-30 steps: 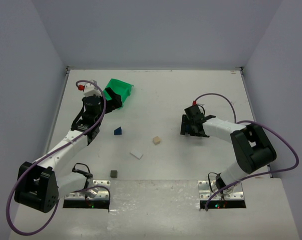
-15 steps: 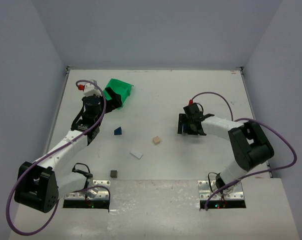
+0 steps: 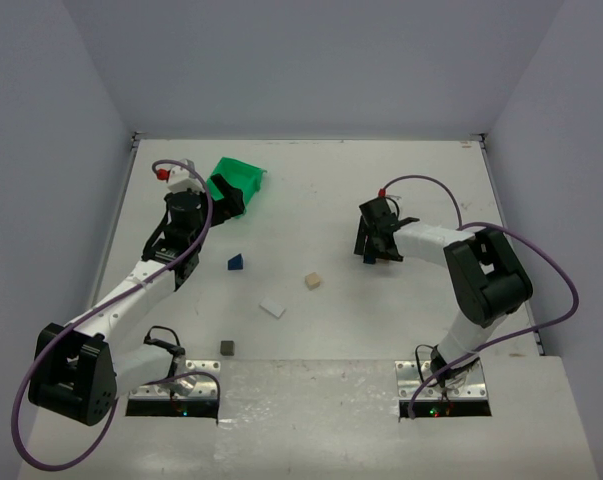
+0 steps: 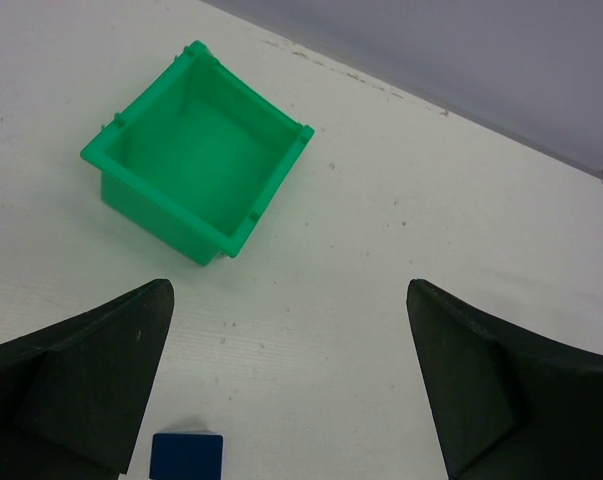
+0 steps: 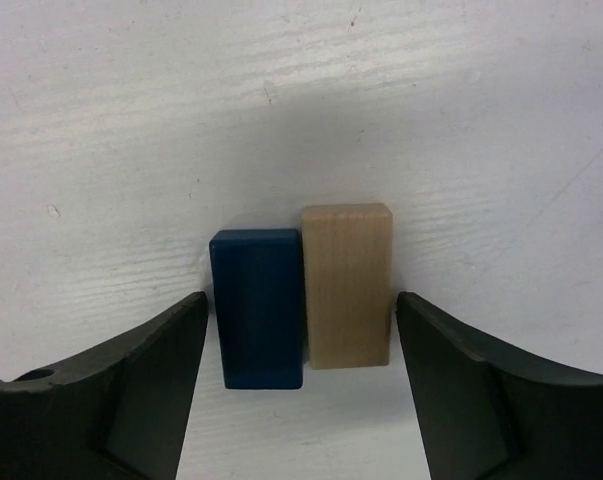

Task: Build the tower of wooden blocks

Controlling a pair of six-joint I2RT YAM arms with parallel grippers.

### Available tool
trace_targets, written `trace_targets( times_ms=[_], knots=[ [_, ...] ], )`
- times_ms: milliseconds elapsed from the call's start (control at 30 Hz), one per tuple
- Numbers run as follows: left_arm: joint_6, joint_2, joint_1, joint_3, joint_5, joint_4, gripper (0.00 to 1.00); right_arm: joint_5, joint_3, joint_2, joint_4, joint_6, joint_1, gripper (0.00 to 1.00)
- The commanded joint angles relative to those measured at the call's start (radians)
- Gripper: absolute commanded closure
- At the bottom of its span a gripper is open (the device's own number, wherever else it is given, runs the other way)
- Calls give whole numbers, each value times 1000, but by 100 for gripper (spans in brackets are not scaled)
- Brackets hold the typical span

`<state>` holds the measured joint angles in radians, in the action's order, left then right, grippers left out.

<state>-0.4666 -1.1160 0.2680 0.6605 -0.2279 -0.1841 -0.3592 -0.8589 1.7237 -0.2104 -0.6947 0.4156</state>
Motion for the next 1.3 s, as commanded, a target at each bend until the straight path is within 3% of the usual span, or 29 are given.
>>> trace_targets(
  times_ms=[0, 433, 933, 1267],
  knots=[
    [14, 7, 11, 39, -1, -52, 0, -58, -8, 7, -9, -14, 0, 28],
    [14, 6, 13, 40, -2, -51, 0, -63, -5, 6, -9, -7, 0, 36],
    [16, 14, 16, 38, -1, -51, 0, -7, 1, -18, -1, 33, 0, 35],
    [16, 17, 16, 39, 1, -51, 0, 9, 14, -43, -4, 64, 0, 26]
  ],
)
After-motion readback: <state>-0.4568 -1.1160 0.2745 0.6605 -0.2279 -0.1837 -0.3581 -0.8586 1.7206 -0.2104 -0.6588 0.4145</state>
